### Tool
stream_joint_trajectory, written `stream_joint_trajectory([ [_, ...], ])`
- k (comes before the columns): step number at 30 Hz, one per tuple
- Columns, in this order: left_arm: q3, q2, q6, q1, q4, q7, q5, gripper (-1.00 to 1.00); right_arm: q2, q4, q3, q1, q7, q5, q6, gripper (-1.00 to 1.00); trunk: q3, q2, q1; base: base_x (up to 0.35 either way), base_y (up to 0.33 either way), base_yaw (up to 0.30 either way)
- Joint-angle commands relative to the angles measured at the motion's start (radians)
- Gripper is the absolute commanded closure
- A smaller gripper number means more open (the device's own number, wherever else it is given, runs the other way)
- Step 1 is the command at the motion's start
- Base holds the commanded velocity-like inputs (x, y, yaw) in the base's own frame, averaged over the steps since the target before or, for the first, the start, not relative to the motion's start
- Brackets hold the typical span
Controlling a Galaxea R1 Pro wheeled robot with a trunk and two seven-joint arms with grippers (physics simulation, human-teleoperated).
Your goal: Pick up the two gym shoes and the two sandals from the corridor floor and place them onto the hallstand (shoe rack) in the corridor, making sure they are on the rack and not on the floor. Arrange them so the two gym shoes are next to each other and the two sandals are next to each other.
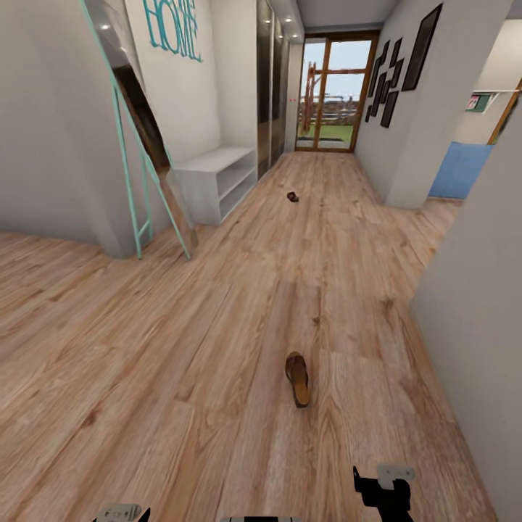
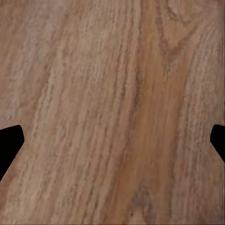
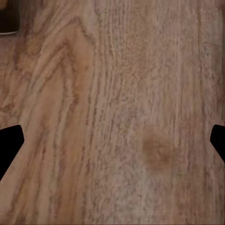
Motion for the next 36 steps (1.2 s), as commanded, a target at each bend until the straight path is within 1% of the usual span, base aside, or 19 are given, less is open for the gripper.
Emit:
stream_joint_trajectory([
  [1,0.008,0.0,-0.002,-0.001,0.001,-0.008,-0.002,-1.0,0.0,0.001,-0.007,-0.001,-0.004,0.011,-0.002,-1.0,-0.001,0.0,0.0,0.277,-0.205,0.0],
  [8,0.008,0.0,-0.002,-0.001,0.001,-0.007,-0.002,-1.0,0.0,0.001,-0.006,-0.001,-0.004,0.011,-0.002,-1.0,-0.001,0.0,0.0,0.194,-0.23,0.0],
  [19,0.008,0.0,-0.002,-0.001,0.001,-0.007,-0.002,-1.0,0.0,0.001,-0.007,-0.001,-0.004,0.011,-0.002,-1.0,0.0,0.0,0.0,0.109,-0.245,-0.028],
  [36,0.008,0.0,-0.002,-0.001,0.001,-0.007,-0.002,-1.0,0.001,0.001,-0.006,-0.001,-0.004,0.012,-0.002,-1.0,0.011,0.0,0.0,0.098,-0.194,-0.208],
])
